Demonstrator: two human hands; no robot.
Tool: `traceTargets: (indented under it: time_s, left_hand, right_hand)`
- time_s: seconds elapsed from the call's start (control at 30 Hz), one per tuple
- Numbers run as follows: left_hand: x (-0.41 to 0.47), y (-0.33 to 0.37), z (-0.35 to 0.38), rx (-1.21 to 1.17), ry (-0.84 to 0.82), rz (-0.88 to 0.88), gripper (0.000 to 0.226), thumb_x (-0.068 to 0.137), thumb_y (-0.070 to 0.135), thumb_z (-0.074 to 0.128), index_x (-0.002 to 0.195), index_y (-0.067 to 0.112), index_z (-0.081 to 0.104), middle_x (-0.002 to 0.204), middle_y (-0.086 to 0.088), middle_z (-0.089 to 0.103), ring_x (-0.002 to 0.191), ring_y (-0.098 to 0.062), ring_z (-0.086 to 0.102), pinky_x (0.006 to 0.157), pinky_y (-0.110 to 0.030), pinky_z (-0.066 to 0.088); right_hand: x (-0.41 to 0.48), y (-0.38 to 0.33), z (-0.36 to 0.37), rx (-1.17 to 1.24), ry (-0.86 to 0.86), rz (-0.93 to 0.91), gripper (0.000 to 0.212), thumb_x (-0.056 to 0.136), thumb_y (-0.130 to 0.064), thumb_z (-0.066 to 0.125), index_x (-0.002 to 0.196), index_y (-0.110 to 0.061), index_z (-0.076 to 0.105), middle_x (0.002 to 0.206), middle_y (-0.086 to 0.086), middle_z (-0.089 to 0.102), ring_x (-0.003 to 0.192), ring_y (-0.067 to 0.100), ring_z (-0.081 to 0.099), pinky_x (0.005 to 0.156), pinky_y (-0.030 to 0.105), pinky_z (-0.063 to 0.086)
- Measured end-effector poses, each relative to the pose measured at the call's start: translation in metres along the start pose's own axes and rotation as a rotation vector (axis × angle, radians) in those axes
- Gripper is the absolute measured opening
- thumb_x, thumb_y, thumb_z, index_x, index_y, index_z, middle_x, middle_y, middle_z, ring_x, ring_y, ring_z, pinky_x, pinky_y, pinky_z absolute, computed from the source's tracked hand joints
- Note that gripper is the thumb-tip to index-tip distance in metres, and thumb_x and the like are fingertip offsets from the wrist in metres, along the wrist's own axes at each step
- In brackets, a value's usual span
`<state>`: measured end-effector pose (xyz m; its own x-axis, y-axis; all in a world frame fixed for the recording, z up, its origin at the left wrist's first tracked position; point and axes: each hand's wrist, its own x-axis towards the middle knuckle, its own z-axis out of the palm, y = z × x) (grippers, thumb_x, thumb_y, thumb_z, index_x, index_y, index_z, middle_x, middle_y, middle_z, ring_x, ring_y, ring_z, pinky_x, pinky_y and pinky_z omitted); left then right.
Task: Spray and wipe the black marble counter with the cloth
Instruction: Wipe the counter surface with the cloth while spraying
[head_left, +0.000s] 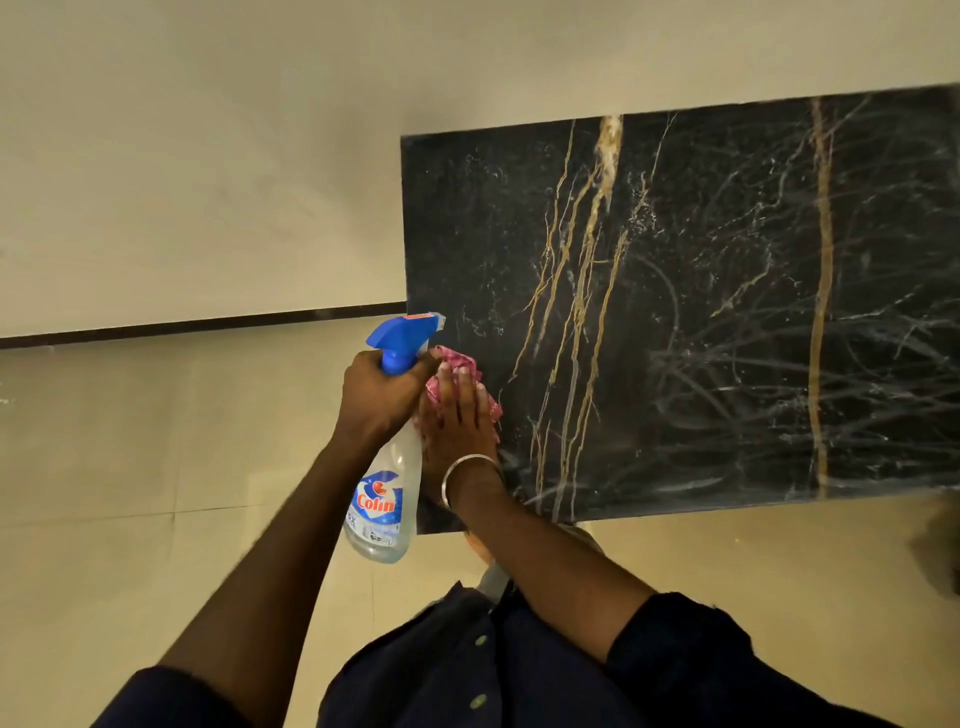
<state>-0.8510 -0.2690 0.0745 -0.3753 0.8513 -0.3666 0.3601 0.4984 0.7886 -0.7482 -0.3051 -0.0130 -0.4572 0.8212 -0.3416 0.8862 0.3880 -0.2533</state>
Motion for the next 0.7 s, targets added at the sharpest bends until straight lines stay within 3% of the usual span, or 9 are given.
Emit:
traceTargets:
  time_s: [0.1, 0.23, 0.4, 0.53, 0.7]
  left_hand:
    - [0.001, 0.001, -0.008, -0.018, 0.02, 0.031, 0.037, 0.087, 0.041, 0.066, 0.098, 0.005, 0.063, 0.073, -0.011, 0.063, 0.062, -0.019, 0.059, 0.063, -0.027, 0.05]
    - [0.008, 0.002, -0.013, 0.021, 0.032, 0.057, 0.039, 0.089, 0.041, 0.064, 0.1, 0.004, 0.062, 0.076, -0.013, 0.062, 0.064, -0.019, 0.058, 0.064, -0.026, 0.05]
    - [0.01, -0.002, -0.011, 0.034, 0.004, 0.048, 0.042, 0.089, 0.041, 0.063, 0.105, 0.002, 0.062, 0.078, -0.013, 0.062, 0.064, -0.017, 0.057, 0.063, -0.022, 0.049]
    - [0.007, 0.0, -0.01, 0.03, 0.001, 0.049, 0.039, 0.09, 0.04, 0.062, 0.102, 0.002, 0.062, 0.075, -0.011, 0.06, 0.062, -0.016, 0.056, 0.063, -0.022, 0.049]
    - [-0.001, 0.002, -0.013, 0.036, 0.029, 0.056, 0.036, 0.09, 0.038, 0.063, 0.094, 0.002, 0.063, 0.068, -0.008, 0.058, 0.057, -0.015, 0.054, 0.059, -0.022, 0.046]
  right_hand:
    - [-0.008, 0.029, 0.005, -0.034, -0.027, -0.037, 0.084, 0.099, -0.048, 0.033, 0.15, -0.019, -0.026, 0.159, 0.016, -0.028, 0.146, 0.038, -0.024, 0.12, 0.054, -0.01]
    - [-0.039, 0.089, 0.011, -0.044, 0.119, 0.126, 0.083, 0.092, -0.043, 0.045, 0.157, -0.021, -0.002, 0.163, 0.021, 0.0, 0.15, 0.041, -0.001, 0.12, 0.054, 0.002]
    - [-0.063, 0.121, 0.016, -0.06, 0.209, 0.314, 0.071, 0.092, -0.041, 0.032, 0.157, -0.015, 0.018, 0.161, 0.023, 0.014, 0.148, 0.043, 0.014, 0.117, 0.059, 0.021]
    - [-0.053, 0.088, 0.025, -0.003, 0.184, 0.327, 0.088, 0.087, -0.045, 0.053, 0.157, -0.013, 0.011, 0.161, 0.027, 0.007, 0.148, 0.047, 0.008, 0.118, 0.062, 0.013]
    - [-0.042, 0.007, 0.035, -0.016, 0.099, 0.034, 0.098, 0.091, -0.055, 0.044, 0.153, -0.015, -0.021, 0.16, 0.023, -0.021, 0.146, 0.045, -0.02, 0.119, 0.06, -0.003]
